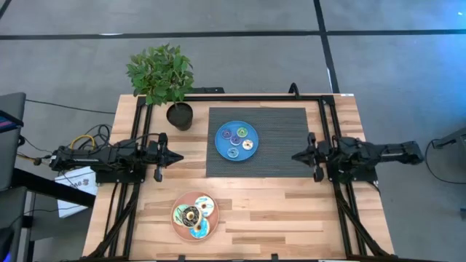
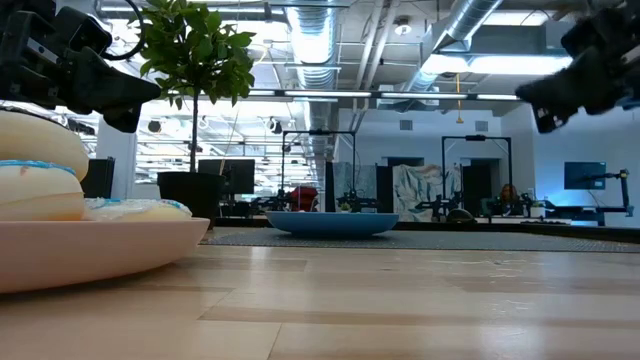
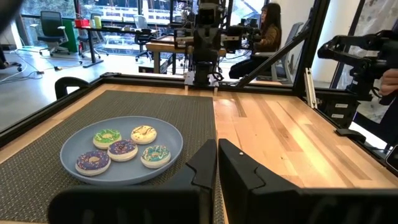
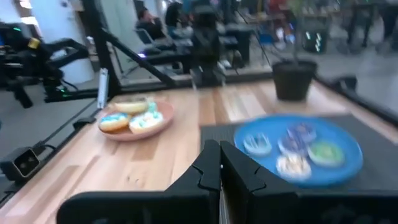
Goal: Pick & Place donuts
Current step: Return to home position
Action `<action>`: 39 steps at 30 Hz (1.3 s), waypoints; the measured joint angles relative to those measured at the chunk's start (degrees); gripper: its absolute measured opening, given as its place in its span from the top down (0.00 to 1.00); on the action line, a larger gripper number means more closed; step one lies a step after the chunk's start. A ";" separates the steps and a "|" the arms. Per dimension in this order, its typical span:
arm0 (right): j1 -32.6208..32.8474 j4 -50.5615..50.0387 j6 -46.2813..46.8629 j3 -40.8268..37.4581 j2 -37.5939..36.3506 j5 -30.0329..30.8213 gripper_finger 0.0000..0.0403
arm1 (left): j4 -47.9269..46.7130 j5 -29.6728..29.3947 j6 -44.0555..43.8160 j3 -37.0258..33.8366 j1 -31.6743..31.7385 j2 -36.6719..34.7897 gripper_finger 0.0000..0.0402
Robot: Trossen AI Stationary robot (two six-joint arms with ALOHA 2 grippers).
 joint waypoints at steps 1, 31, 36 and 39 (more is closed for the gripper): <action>-0.55 -2.53 1.09 0.00 -1.32 -0.06 1.00 | 0.00 0.00 0.00 0.01 0.00 0.00 0.98; -2.69 -7.74 4.30 0.04 -0.91 0.18 1.00 | 0.00 0.00 0.00 0.00 0.00 0.00 0.98; -2.69 -7.76 4.30 0.04 -0.91 0.16 1.00 | 0.00 -0.01 0.00 0.00 -0.01 0.00 0.98; -2.69 -7.77 4.30 0.04 -0.91 0.16 1.00 | 0.00 0.00 0.00 0.01 -0.01 0.00 0.98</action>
